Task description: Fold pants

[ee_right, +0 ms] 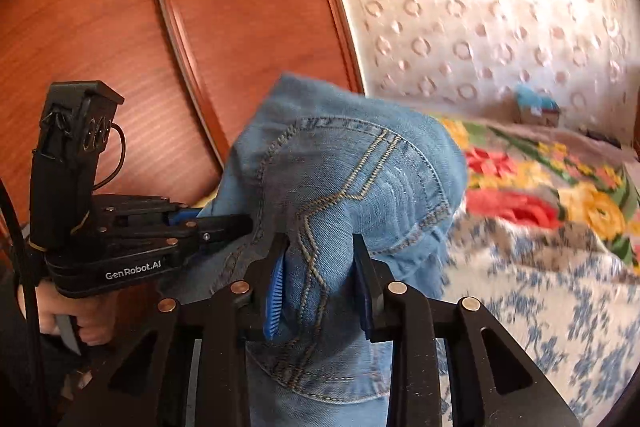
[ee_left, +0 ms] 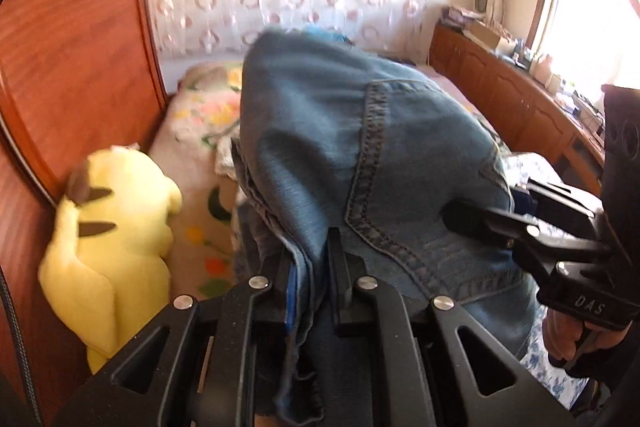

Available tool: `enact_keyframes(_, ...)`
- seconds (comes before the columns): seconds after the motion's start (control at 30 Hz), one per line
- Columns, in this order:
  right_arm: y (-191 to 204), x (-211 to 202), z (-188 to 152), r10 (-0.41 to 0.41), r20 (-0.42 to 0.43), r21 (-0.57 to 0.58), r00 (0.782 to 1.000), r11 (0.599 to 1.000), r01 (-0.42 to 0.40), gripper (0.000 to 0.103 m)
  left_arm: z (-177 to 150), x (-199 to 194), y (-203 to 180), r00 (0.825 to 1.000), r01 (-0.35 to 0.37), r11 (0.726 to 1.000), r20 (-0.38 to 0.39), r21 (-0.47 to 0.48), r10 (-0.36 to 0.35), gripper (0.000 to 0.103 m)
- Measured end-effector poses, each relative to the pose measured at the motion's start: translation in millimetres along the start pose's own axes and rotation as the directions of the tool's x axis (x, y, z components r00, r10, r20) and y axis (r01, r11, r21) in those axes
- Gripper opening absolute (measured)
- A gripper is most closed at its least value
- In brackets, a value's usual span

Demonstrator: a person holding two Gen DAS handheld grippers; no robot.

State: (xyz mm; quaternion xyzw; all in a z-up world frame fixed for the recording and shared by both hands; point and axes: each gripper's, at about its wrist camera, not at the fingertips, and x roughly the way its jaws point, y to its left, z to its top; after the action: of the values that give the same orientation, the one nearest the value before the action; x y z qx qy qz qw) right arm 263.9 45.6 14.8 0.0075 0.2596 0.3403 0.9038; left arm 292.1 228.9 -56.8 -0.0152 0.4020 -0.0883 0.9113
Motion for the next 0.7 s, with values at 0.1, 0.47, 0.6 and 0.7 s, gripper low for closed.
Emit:
enact_keyframes(0.1,-9,-2,-3,0.006,-0.008,-0.002,1.000,1.000,-0.006,0.032,-2,3,-3,1.000,0.016,1.000,0.018,0.000,-0.016,0.013)
enact_keyframes(0.47,-6,-4,19,-0.002,-0.102,-0.021,0.995,1.000,0.000,0.043,-5,-4,8,1.000,0.015,0.998,0.026,-0.053,-0.014,0.025)
enact_keyframes(0.6,-19,-33,7,0.013,-0.087,0.009,0.996,1.000,-0.012,0.046,-9,-20,8,0.999,-0.010,0.998,0.052,-0.059,0.013,0.038)
enact_keyframes(0.7,-27,-41,-11,0.040,-0.103,0.016,0.994,0.999,-0.039,0.048,-16,-40,3,0.993,-0.014,0.998,0.113,-0.060,0.021,0.058)
